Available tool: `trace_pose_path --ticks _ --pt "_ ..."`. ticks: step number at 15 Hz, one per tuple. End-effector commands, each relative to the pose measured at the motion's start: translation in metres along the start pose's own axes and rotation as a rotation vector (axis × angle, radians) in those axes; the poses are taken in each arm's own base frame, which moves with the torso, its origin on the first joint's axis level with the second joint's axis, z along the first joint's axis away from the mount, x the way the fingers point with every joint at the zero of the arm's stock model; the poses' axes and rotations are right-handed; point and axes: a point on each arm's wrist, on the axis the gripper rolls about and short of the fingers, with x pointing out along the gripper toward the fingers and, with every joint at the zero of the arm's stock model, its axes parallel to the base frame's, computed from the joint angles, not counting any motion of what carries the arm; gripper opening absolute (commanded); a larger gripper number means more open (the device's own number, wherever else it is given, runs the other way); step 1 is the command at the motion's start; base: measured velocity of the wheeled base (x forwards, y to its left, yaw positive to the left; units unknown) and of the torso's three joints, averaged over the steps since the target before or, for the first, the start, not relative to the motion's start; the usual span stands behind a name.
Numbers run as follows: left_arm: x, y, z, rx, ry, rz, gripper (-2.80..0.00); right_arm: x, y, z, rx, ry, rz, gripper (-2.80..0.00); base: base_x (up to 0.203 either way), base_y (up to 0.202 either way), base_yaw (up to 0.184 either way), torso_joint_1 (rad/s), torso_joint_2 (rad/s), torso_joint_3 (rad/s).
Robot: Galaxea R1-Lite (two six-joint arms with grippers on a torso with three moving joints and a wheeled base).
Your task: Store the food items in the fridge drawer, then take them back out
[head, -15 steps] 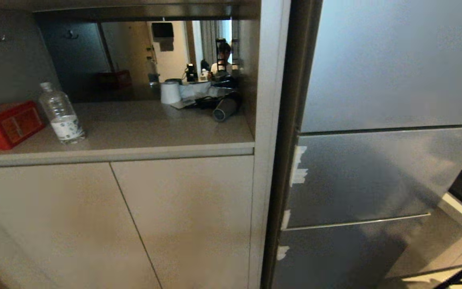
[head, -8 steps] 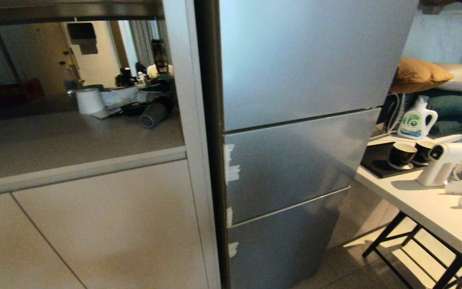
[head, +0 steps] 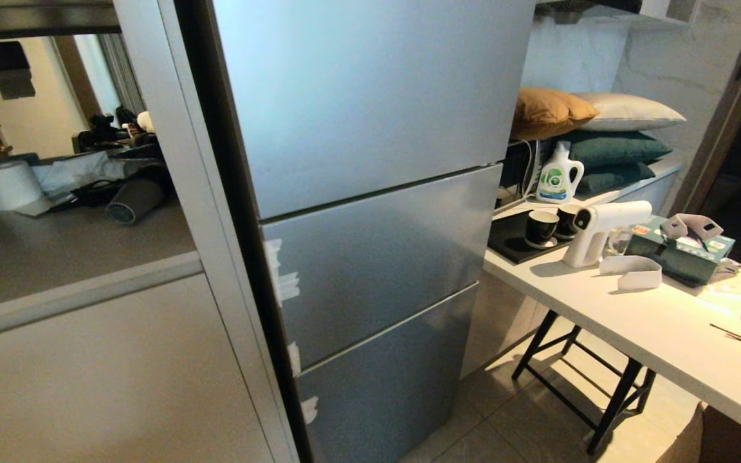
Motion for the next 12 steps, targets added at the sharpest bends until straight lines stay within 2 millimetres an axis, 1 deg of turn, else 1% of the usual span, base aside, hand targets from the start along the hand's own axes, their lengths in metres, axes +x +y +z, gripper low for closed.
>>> trace_pose_path --ticks 1,2,3,4,6,7,9,12 --pt "0.002 -0.001 0.030 -0.017 -0.004 -0.033 -2.80 0.000 0.000 0.000 0.001 0.002 0.001 -2.80 0.000 0.000 0.000 0.000 0.00 0.000" --pt "0.011 -0.001 0.040 -0.040 0.045 -0.055 -2.80 0.000 0.000 0.000 0.001 0.002 0.001 -2.80 0.000 0.000 0.000 0.000 0.00 0.000" --pt "0.024 -0.001 0.051 -0.076 0.117 -0.089 -2.80 0.000 0.000 0.000 -0.001 0.002 0.001 -2.80 0.000 0.000 0.000 0.000 0.00 0.000" --pt "0.041 -0.002 0.059 -0.120 0.203 -0.144 -2.80 0.000 0.000 0.000 -0.002 0.002 0.001 -2.80 0.000 0.000 0.000 0.000 0.00 0.000" --pt "0.079 -0.006 0.066 -0.189 0.365 -0.230 -2.80 0.000 0.000 0.000 -0.005 0.002 0.001 -2.80 0.000 0.000 0.000 0.000 0.00 0.000" --pt "0.103 -0.008 0.065 -0.214 0.441 -0.255 -2.80 0.000 0.000 0.000 -0.007 0.001 0.001 -2.80 0.000 0.000 0.000 0.000 0.00 0.000" --pt "0.151 -0.014 0.056 -0.241 0.533 -0.280 -2.80 0.000 0.000 0.000 -0.005 0.002 0.001 -2.80 0.000 0.000 0.000 0.000 0.00 0.000" --pt "0.225 -0.021 0.031 -0.239 0.568 -0.233 -2.80 0.000 0.000 0.000 0.002 0.002 0.001 -2.80 0.000 0.000 0.000 0.000 0.00 0.000"
